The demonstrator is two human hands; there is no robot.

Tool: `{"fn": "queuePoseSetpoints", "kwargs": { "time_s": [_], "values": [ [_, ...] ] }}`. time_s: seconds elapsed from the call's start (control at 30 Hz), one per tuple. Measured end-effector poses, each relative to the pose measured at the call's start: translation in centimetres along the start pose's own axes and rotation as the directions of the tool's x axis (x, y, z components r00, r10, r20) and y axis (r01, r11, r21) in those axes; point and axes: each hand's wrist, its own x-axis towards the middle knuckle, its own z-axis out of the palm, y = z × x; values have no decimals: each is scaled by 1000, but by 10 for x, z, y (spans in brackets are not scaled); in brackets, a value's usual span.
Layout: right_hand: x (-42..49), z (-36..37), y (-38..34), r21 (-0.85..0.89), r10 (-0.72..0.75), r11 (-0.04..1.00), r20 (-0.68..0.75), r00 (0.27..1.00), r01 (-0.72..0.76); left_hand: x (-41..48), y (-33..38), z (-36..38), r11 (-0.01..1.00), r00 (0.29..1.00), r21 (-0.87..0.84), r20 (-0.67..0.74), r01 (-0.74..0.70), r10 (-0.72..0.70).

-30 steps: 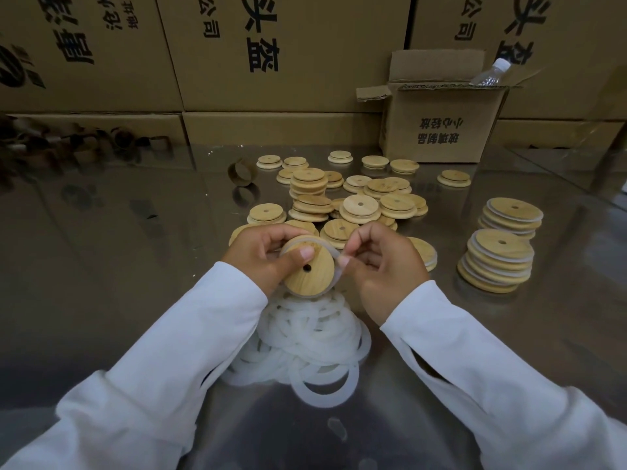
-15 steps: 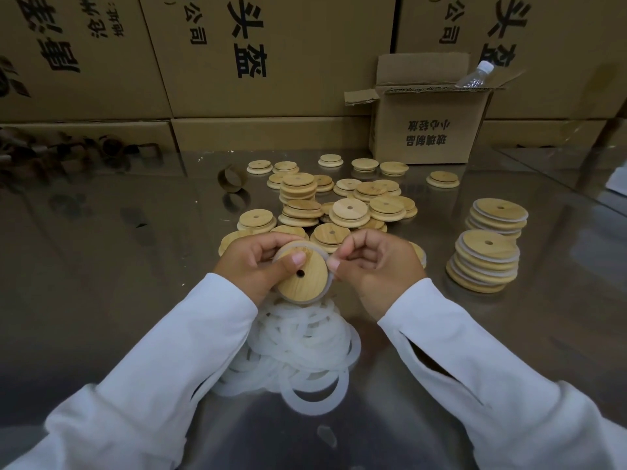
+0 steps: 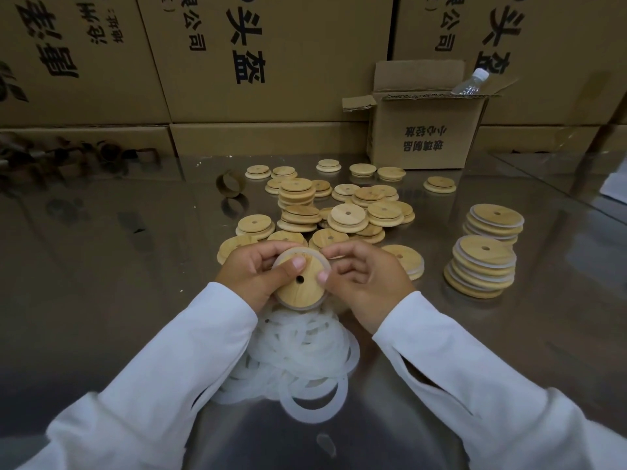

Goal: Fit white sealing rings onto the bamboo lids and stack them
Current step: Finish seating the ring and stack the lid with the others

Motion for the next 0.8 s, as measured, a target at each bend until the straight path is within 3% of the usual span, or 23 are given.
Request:
{"fn": "queuePoseSetpoints", "kwargs": {
  "time_s": [0.07, 0.17, 0.33, 0.43, 0.57, 0.7, 0.8],
  "values": [
    [2, -3, 1, -11, -14, 1000, -52, 999, 14, -1, 0, 3, 1000, 1000, 21, -5, -10, 10],
    [10, -16, 3, -33, 16, 999, -256, 966, -26, 1, -1, 0, 996, 994, 85, -103, -20, 29],
    [20, -40, 12, -159, 45, 972, -600, 799, -174, 8, -6, -10, 934, 935, 333, -271, -132, 229],
    [23, -43, 18, -177, 82, 950, -653, 753, -256, 14, -11, -18, 856, 887, 509, -347, -93, 303],
    [25, -45, 17, -119, 192, 924, -676, 711, -363, 21, -19, -30, 773, 894, 632, -376, 54, 244],
    [22, -40, 18, -243, 178, 869, -661, 729, -432, 21, -23, -33, 652, 937, 757, -253, 37, 240],
    [22, -35, 19, -354, 131, 824, -641, 756, -442, 23, -23, -37, 612, 942, 782, -281, 114, 183]
  ]
}}
